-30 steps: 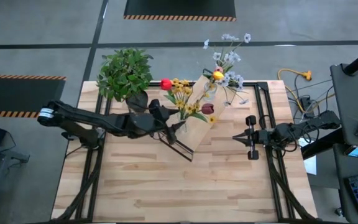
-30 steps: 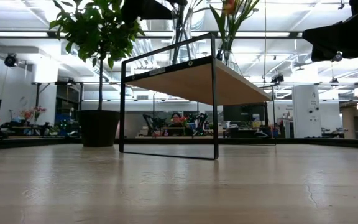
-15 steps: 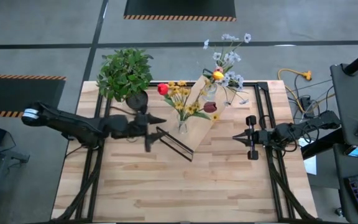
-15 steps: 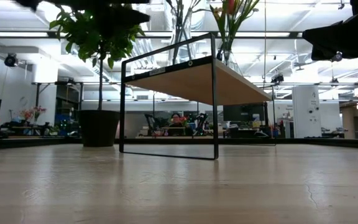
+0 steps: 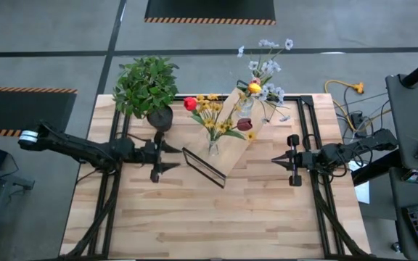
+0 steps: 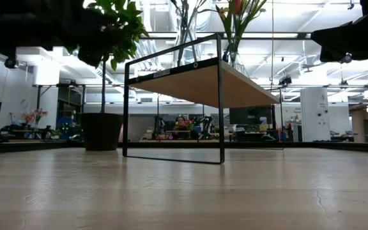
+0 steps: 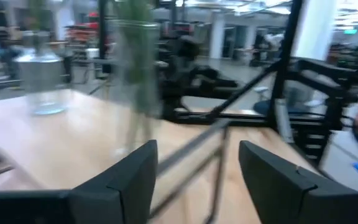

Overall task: Pick and place flowers into a vace then onto a shelf
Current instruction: Return to Home Position

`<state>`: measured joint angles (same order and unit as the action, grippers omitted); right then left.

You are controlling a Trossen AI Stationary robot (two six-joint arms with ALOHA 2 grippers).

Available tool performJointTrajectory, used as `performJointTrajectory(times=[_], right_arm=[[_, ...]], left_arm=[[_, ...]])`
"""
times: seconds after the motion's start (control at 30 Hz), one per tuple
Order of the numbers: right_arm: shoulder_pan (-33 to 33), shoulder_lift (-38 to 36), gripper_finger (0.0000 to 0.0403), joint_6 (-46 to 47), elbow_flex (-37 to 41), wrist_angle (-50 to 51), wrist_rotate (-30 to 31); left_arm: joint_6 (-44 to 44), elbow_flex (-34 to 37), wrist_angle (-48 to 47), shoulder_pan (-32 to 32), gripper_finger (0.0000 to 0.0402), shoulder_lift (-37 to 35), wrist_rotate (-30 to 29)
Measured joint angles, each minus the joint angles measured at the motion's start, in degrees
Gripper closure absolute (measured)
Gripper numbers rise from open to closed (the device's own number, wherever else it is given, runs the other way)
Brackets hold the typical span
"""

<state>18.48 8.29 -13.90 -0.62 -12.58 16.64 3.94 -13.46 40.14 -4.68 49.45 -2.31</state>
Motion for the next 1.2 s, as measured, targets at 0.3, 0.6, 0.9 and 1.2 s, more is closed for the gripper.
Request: performJointTrajectory(times=[0.3,0.6,0.9,1.2], right_arm=[[0.0,0.0,0.039,-0.88,0.0,-0.16,0.7],[0.01,-0.02,0.039,1.87,0.0,-0.44,7.37],[0.02,-0.02,0.039,6.65,-0.02,0.29,6.21],[0.0,-0.47,0.039,9.38,-0.02,1.45,6.14]], left_arm=[[-3.41,-0.57,-1.32,10.74,0.0297,-0.6,9.94],[-9.34,2.83,-3.15,11.26,0.0396,-8.39,8.88],[-3.48,3.48,-20.3,11.36,0.0401,-23.33,8.6],[-1.32,12.9,-20.09,8.33,0.0402,-34.7,3.35]])
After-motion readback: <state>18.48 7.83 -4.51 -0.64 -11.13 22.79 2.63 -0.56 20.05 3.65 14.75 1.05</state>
